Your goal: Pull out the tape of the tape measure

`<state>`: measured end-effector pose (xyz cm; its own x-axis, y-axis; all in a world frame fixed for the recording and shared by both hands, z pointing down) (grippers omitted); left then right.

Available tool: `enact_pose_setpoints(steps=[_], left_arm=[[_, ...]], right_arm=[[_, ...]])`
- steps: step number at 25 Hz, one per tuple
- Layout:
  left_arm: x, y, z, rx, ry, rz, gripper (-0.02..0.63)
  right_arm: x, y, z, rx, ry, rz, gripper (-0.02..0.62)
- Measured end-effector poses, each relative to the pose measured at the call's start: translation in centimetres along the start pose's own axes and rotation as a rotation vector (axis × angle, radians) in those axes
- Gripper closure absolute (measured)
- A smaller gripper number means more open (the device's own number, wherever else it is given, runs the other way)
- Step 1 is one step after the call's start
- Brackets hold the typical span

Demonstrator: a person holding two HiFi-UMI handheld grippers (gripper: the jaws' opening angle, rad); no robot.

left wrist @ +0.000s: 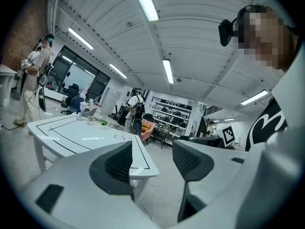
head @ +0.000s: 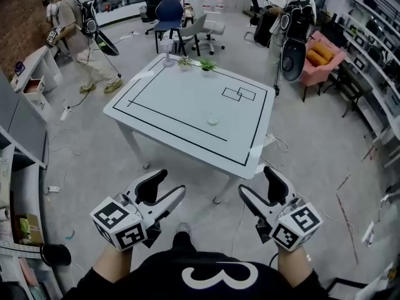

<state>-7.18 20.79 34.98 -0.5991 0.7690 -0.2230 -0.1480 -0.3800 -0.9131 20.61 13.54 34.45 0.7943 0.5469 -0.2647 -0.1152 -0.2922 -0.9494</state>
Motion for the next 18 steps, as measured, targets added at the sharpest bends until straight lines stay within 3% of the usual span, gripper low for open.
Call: enact_pose_setpoints(steps=[8,18], left_arm=[[-6.0,2.8,12.3,0.026,-0.054,0.09,0.357],[-13.6,4.3,18.6,0.026,-0.071,0.183,0.359]], right_arm=[[-12.4,-0.1,-4.6,-0.045,-0.07,0.124,0.245],[-20.8,-0.6,-10.8,-0.018,-0.035,0.215,0.245]])
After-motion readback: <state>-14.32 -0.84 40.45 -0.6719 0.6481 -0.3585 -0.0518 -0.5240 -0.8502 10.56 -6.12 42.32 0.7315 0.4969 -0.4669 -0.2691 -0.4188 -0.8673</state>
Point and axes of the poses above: the fingertips, and each gripper's own axes: x backward along the fingers, z to its left, y out of its top, the point moved 8 cm from there along x, backward along the fingers, and after that the axes turned 7 degrees about z, right-handed, at the moved point
